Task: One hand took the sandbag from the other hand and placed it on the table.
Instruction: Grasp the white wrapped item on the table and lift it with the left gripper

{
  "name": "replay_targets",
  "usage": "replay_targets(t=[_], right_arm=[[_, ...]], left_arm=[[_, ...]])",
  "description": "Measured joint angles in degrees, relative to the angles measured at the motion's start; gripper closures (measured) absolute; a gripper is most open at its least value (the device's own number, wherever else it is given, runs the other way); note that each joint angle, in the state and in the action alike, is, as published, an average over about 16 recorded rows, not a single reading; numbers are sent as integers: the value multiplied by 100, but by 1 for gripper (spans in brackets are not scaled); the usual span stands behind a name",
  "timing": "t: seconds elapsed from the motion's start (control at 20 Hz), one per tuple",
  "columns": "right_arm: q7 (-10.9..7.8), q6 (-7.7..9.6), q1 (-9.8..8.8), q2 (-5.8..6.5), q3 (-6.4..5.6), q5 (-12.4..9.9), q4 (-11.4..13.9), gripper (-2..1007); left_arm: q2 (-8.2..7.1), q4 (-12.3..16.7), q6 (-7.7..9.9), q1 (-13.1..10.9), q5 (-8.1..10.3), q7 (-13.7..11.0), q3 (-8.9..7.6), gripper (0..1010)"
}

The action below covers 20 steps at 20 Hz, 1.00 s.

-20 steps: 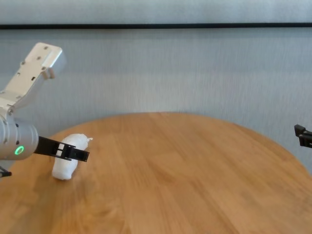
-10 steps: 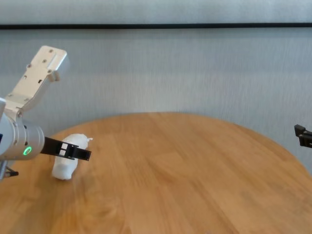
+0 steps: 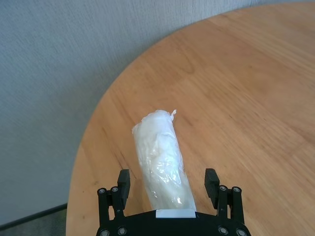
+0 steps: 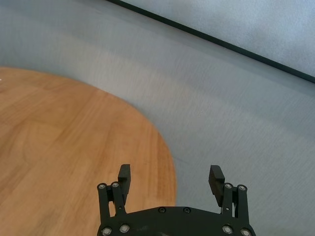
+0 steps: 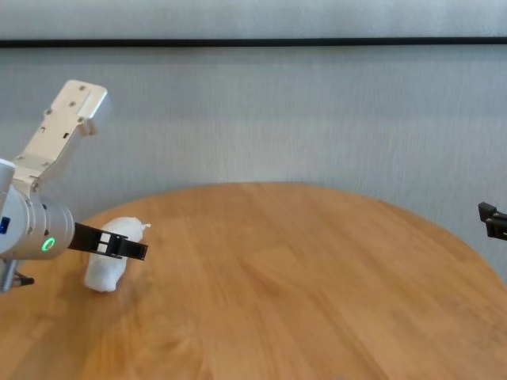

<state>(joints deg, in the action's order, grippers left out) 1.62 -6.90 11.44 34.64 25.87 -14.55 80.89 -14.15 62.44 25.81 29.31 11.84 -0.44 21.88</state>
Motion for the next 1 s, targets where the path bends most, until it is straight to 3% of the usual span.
replay_targets(t=[1.0], right_arm=[[0, 0, 0, 0, 0, 0, 0, 5]], left_arm=[[153, -525, -107, 195, -219, -163, -130, 8]])
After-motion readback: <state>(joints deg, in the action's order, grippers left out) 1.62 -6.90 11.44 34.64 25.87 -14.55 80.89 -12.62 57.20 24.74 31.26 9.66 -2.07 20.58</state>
